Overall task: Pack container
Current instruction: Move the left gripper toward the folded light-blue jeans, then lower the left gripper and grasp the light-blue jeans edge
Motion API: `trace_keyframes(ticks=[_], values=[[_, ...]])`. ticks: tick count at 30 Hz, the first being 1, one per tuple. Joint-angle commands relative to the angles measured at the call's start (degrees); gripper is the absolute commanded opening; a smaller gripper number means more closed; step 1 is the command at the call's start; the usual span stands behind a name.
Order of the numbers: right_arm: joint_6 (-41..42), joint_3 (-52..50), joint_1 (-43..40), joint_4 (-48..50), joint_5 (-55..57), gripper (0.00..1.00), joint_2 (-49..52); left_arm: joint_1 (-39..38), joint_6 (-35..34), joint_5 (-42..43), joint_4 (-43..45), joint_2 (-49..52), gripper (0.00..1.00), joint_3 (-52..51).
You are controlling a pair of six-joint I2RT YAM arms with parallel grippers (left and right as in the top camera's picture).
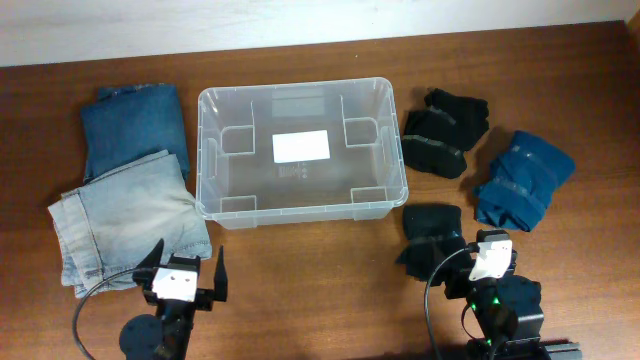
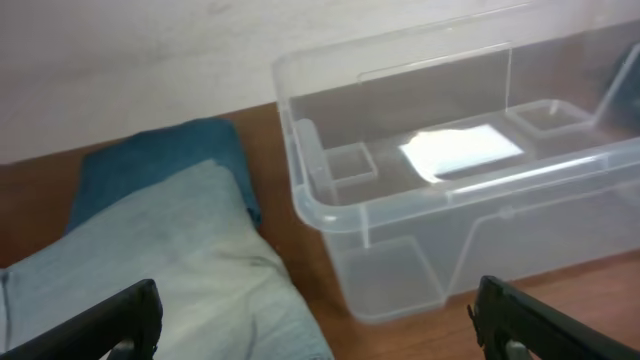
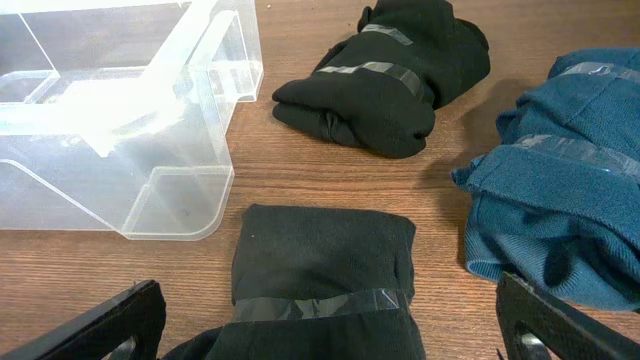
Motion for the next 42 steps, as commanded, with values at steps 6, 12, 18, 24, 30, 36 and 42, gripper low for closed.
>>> trace_keyframes(ticks=[6,12,18,24,30,36,42], values=[[-0.4,-0.4,-0.4,0.1,-0.3,0.98,-0.5,-0.2,-4.2,30.5,13.1,-0.3,0.99,-0.3],[-0.4,-0.4,-0.4,0.1,-0.3,0.98,-0.5,-0.2,-14.8,22.9,11.8,0.0,0.99,0.5],[-0.4,-0.4,-0.4,0.1,-0.3,0.98,-0.5,-0.2,-19.2,6.9,0.8,11.7,0.99,14.2],[-0.4,-0.4,-0.4,0.2,-0.3,0.98,-0.5,-0.2,-15.3,5.2,-14.7,34.7,1.0,40.5],[-0.4,-0.4,-0.4,0.2,-0.3,0.98,-0.5,-0.1,-15.6,1.2,-31.6,50.5,0.99,61.4],[-0.4,-0.4,-0.4,0.1,-0.3,0.98,-0.5,10.3,-23.9,-8.6,-40.6,59.8,0.99,64.0],[-0.4,-0.4,-0.4,0.1,-0.3,0.98,-0.5,28.8,-27.0,-4.3,-46.0,70.4,0.98,63.9]])
